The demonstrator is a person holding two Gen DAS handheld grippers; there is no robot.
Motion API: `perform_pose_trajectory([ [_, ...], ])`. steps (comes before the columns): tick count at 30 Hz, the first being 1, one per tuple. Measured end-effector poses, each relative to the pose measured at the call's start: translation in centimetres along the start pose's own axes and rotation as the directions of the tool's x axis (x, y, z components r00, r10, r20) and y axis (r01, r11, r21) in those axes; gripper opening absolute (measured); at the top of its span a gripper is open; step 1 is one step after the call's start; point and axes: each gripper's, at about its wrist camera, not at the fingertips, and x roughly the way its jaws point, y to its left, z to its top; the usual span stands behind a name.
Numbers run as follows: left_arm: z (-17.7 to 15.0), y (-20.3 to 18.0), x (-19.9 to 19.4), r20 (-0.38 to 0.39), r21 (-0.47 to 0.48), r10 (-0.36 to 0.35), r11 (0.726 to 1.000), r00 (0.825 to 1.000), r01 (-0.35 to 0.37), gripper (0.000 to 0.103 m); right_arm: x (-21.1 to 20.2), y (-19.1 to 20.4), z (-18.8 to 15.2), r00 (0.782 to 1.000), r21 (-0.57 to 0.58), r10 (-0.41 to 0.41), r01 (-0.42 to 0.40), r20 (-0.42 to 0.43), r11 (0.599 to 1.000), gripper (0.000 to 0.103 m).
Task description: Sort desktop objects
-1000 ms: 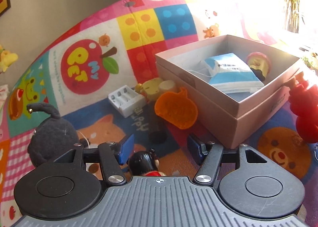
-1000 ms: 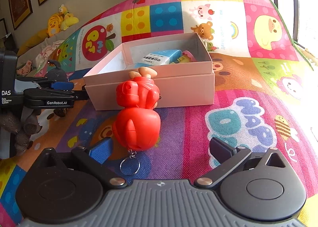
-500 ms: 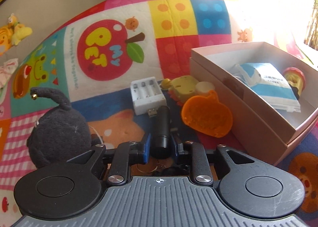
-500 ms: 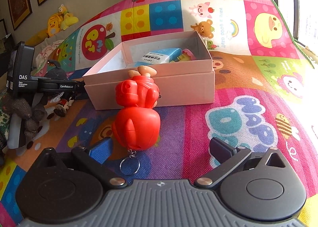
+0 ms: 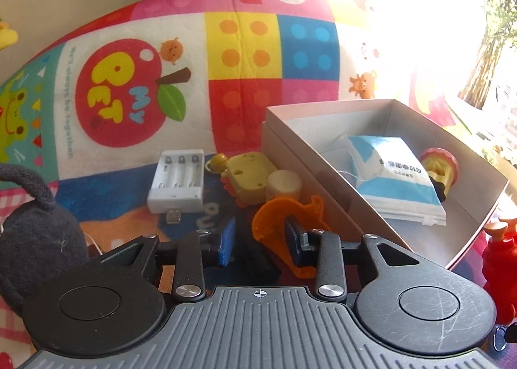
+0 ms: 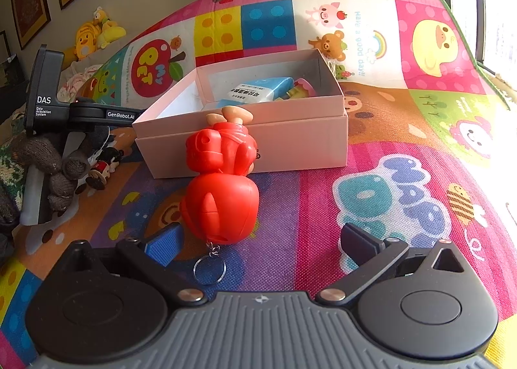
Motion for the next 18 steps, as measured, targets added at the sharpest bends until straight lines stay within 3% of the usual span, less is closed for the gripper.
perform_pose_trajectory([
  [1,0.1,-0.2,0.1,0.001,0.014,0.006,1.000,1.000,-0.006,0.024,0.0,0.0,0.0,1.000,0.000,0.000,0.000,0.000,1.000,0.103],
  [5,-0.2,0.0,-0.7,-0.002,-0.003,0.009,1.000,1.000,-0.009,0.010,0.1,0.0,0.0,1.000,0.001,-0.001,0.001,0.001,1.000,0.103],
  [12,-3.3,-1.8,-4.4,-0.029,0.107,-0.027,0.994,0.999,0.030,0.009,0.0,0.0,0.0,1.000,-0.001,-0.003,0.003,0.002,1.000,0.103],
  [18,-3.7,-3.6,-5.0,0.049,0.240,0.037,0.970,0.998,-0.047,0.016,0.1,0.1,0.0,1.000,-0.006,-0.014,0.014,0.000,1.000,0.103],
])
